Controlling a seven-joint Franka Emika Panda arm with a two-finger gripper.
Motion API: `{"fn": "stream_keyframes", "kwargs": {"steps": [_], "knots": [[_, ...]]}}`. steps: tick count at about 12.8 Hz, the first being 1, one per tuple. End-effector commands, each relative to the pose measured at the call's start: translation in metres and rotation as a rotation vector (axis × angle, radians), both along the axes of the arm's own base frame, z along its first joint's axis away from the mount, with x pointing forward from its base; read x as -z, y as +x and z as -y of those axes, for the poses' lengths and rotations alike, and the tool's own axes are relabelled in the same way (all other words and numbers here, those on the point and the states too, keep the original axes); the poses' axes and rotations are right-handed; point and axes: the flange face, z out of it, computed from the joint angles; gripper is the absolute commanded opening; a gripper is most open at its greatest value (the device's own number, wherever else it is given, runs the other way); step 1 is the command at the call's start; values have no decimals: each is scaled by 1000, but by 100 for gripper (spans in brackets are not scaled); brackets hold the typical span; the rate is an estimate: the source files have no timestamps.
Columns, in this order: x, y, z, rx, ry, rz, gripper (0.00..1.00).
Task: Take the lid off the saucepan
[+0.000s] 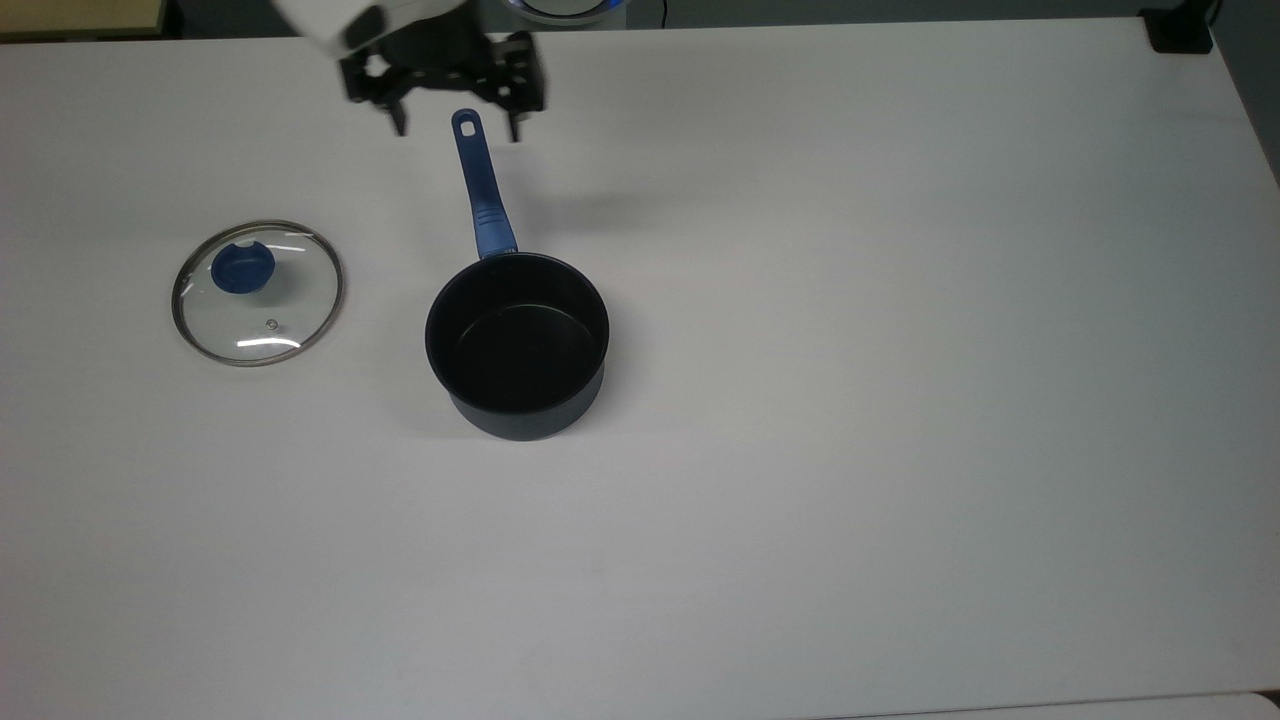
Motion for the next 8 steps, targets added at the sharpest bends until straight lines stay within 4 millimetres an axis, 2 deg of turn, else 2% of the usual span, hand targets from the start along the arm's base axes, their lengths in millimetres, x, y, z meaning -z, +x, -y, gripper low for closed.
{"fn": "stream_keyframes", "kwargs": {"steps": [1,3,6,8], "knots": [[-13,-15,-26,-20,-2,-1,100],[-11,-15,-26,-28,-2,-6,100],[-18,-17,-10,2,-3,-21,100],[-21,-17,-7,19,-1,-18,100]]}}
